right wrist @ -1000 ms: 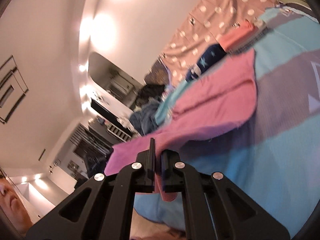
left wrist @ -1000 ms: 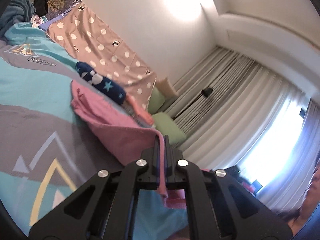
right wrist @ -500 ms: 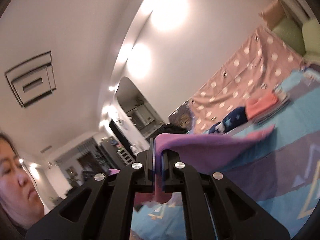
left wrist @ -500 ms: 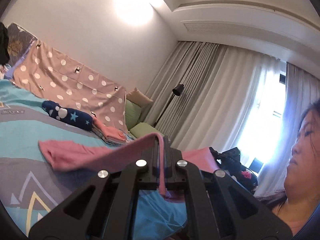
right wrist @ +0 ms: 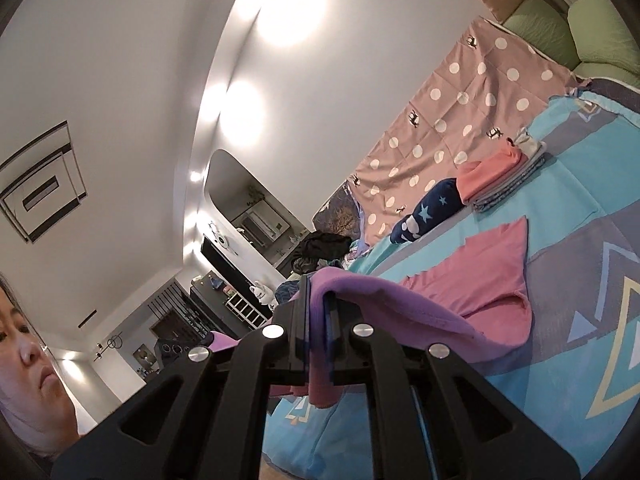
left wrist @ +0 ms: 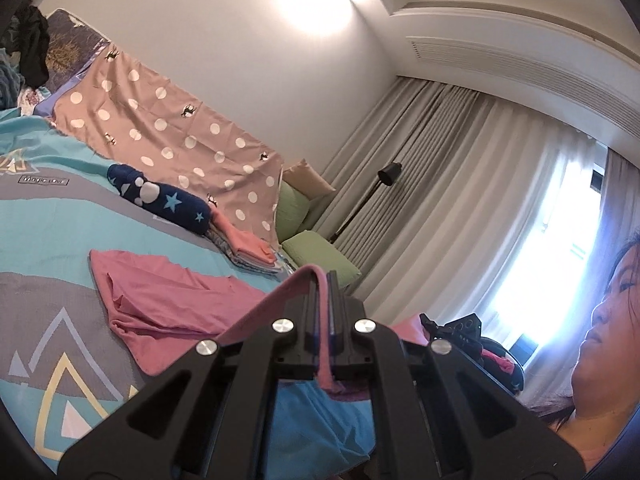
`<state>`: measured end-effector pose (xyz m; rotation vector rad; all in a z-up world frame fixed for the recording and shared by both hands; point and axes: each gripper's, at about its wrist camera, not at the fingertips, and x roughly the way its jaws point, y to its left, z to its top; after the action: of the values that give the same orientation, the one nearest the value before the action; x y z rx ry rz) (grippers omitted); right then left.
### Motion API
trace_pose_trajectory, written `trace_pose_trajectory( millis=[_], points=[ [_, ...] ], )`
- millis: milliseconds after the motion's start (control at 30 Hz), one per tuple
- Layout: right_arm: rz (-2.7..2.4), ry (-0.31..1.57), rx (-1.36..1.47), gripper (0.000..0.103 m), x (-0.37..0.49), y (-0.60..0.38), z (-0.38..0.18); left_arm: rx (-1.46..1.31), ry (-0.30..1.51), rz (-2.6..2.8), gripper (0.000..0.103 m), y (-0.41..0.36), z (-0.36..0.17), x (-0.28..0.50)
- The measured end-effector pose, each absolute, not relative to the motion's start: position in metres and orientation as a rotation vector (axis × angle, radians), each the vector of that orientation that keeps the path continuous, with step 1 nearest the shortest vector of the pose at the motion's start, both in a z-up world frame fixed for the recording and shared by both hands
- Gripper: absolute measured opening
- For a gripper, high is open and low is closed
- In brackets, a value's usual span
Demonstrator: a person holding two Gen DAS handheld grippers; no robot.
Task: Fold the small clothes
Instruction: 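Grasp the shirt hem with both grippers and lift it toward the collar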
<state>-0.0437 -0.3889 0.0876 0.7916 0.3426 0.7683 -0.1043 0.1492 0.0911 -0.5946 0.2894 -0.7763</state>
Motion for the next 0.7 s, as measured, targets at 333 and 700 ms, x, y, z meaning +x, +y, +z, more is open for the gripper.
trace_pose_trajectory(
  millis=[333,700],
  points=[
    [0.732,0.415,0.818,0.007,0.015,-0.386,0.073,-0.662,0.384,-0.704,0.002,0.15,0.071,-0.04],
    [0.603,0.539,0.809,0.007,0.117,-0.376,0.064,-0.772,0.422,-0.618,0.002,0.153,0.058,0.045]
  ],
)
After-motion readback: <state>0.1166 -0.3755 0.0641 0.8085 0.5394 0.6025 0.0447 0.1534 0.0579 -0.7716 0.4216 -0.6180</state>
